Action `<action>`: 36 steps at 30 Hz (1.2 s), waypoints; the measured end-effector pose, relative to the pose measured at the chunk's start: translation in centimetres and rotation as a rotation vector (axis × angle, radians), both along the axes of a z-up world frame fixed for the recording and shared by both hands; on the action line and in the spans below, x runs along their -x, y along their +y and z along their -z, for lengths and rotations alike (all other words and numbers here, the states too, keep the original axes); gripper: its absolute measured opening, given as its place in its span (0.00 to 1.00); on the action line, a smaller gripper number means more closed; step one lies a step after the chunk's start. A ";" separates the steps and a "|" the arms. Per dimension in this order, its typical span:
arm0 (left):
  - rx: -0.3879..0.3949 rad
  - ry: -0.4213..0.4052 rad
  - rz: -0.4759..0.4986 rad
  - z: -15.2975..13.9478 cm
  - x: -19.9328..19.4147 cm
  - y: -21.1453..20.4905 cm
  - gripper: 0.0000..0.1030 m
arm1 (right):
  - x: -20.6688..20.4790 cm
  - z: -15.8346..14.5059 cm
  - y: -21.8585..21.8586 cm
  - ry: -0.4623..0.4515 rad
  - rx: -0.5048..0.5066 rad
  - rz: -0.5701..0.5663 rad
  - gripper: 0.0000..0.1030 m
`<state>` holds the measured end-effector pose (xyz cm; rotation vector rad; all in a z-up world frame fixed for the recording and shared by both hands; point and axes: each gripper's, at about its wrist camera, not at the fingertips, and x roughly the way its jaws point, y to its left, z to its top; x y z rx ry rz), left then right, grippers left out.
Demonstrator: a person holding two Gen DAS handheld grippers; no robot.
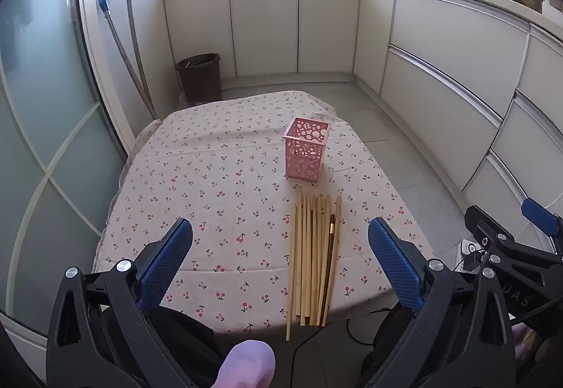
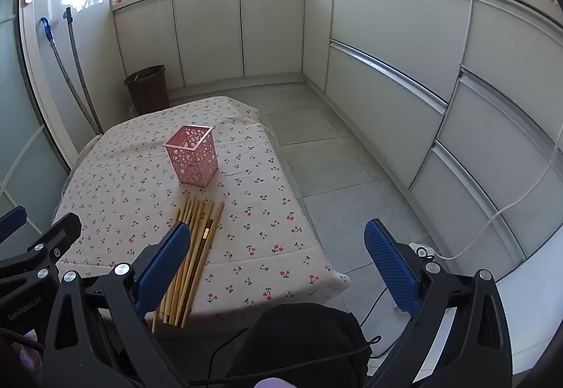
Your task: Organize utensils
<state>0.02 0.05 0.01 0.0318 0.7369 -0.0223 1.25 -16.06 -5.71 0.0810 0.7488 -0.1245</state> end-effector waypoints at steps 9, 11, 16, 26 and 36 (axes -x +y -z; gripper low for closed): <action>-0.006 0.006 0.005 0.4 0.1 0.1 0.93 | -0.1 0.1 -0.1 0.001 -0.002 0.000 0.93; -0.005 0.008 0.005 0.5 0.1 0.1 0.93 | -0.1 0.2 -0.1 0.002 -0.003 0.001 0.93; -0.006 0.020 -0.001 1.3 0.0 0.1 0.93 | -0.2 0.3 -0.2 0.003 -0.002 0.000 0.93; -0.006 0.031 -0.004 1.7 0.1 0.1 0.93 | -0.1 0.3 0.1 0.008 -0.003 -0.001 0.94; -0.005 0.041 -0.005 1.8 0.1 0.1 0.93 | -0.2 0.9 0.2 0.012 -0.004 0.001 0.93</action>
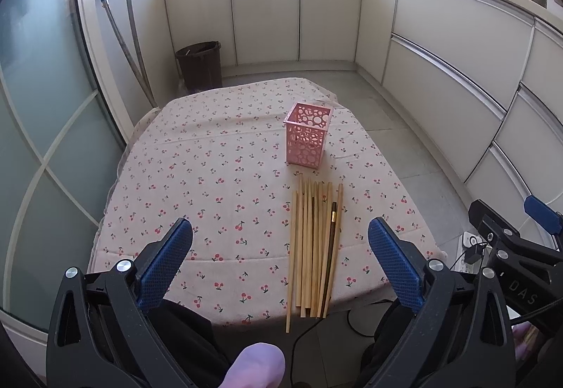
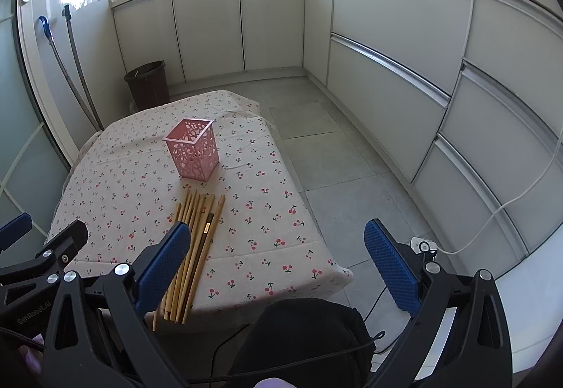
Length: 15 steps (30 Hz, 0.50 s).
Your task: Organize utensils
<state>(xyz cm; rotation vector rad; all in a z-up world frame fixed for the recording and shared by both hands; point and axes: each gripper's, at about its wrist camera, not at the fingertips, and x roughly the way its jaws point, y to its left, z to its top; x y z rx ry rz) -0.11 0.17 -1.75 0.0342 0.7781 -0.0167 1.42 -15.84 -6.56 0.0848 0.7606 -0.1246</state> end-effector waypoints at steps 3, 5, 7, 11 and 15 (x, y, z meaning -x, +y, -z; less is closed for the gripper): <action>0.000 -0.001 0.000 0.0 0.0 -0.1 0.93 | 0.1 -0.2 0.0 0.003 -0.002 0.000 0.93; 0.000 0.000 -0.001 0.0 -0.1 -0.1 0.93 | 0.1 -0.3 -0.1 0.005 -0.003 0.000 0.93; -0.001 0.000 0.000 -0.1 -0.1 -0.1 0.93 | 0.1 -0.4 -0.1 0.006 -0.002 0.000 0.93; -0.001 -0.002 0.000 -0.3 -0.1 -0.1 0.93 | 0.1 -0.5 -0.1 0.007 -0.002 0.000 0.93; 0.000 -0.008 -0.001 -0.5 0.1 -0.1 0.93 | 0.1 -0.5 -0.3 0.007 -0.002 0.001 0.93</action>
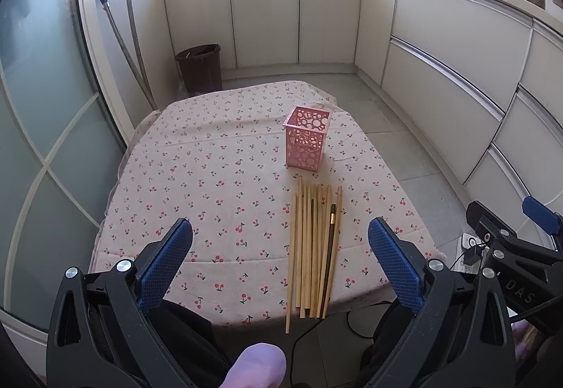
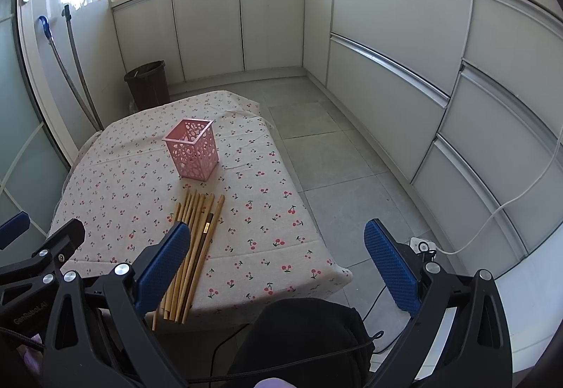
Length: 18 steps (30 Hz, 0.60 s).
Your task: Organize utensils
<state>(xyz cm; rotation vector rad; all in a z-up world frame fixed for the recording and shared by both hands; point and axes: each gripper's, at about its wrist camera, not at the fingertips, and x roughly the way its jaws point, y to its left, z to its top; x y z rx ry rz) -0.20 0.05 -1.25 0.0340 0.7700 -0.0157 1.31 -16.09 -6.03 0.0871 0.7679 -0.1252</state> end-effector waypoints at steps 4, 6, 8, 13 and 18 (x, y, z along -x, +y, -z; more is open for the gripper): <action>0.002 -0.005 -0.002 -0.2 0.1 0.0 0.93 | 0.1 -0.2 0.0 0.000 -0.001 -0.001 0.93; 0.002 -0.009 -0.005 -0.4 0.1 0.1 0.93 | 0.2 -0.3 0.0 -0.002 0.002 -0.004 0.93; 0.002 -0.012 -0.007 -0.5 0.2 0.2 0.93 | 0.3 -0.5 0.0 -0.005 0.006 -0.007 0.93; 0.001 -0.017 -0.009 -0.7 0.2 0.2 0.93 | 0.4 -0.7 0.1 -0.011 0.015 -0.010 0.93; -0.001 -0.020 -0.010 -0.8 0.3 0.1 0.93 | 0.6 -0.9 -0.2 -0.014 0.015 -0.005 0.93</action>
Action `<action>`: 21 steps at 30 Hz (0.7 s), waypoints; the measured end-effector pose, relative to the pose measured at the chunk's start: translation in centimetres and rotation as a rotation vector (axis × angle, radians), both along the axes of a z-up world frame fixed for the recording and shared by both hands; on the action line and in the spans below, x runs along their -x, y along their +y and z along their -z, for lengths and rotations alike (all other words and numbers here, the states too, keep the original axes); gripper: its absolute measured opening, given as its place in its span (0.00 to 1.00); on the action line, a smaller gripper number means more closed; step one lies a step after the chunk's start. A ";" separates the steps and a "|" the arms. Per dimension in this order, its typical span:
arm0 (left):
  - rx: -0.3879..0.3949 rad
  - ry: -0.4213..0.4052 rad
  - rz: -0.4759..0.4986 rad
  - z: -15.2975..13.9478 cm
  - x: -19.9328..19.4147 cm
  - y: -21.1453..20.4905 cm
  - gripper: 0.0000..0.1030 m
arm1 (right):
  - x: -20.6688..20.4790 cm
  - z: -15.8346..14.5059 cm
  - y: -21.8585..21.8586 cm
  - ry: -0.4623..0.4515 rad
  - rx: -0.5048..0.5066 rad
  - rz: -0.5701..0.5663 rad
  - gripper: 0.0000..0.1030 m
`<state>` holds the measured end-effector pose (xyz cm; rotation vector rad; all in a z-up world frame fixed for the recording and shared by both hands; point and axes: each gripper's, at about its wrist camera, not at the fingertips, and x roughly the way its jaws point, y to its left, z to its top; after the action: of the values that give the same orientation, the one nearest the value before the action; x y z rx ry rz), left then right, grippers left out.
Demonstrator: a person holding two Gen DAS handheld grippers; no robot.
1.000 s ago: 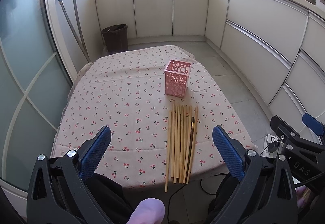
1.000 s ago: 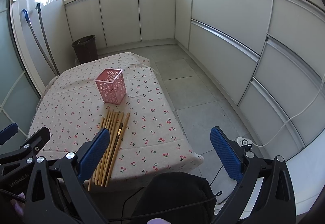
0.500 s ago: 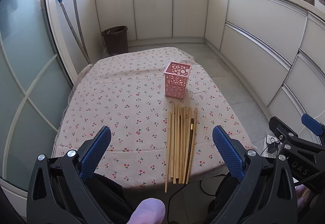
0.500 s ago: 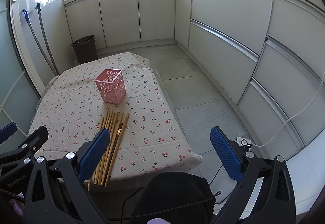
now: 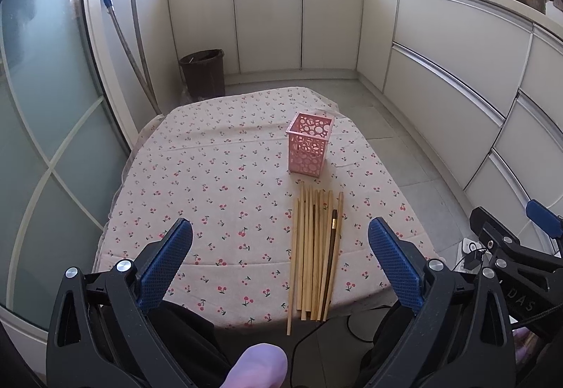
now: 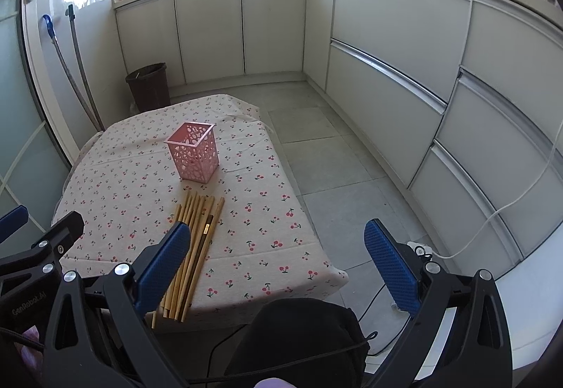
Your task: Organize utensils
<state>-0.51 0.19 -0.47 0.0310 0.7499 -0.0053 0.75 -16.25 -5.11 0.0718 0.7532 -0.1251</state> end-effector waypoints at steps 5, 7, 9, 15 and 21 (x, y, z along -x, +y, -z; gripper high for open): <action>-0.004 -0.007 -0.005 -0.2 0.1 0.1 0.93 | 0.1 -0.1 -0.1 0.000 0.002 0.001 0.93; -0.004 -0.007 -0.006 -0.2 0.1 0.1 0.93 | 0.1 -0.1 0.0 0.001 0.002 -0.001 0.93; -0.005 -0.007 -0.006 -0.2 0.1 0.2 0.93 | 0.2 -0.1 0.0 0.001 0.003 -0.002 0.93; -0.004 -0.007 -0.009 -0.2 0.1 0.2 0.93 | 0.3 -0.2 0.0 0.000 0.003 -0.001 0.93; -0.006 -0.001 -0.008 0.0 0.1 0.3 0.93 | 0.4 -0.2 0.0 0.001 0.003 -0.003 0.93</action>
<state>-0.60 0.44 -0.44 0.0341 0.7489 0.0047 0.37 -16.21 -4.93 0.0674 0.7545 -0.1240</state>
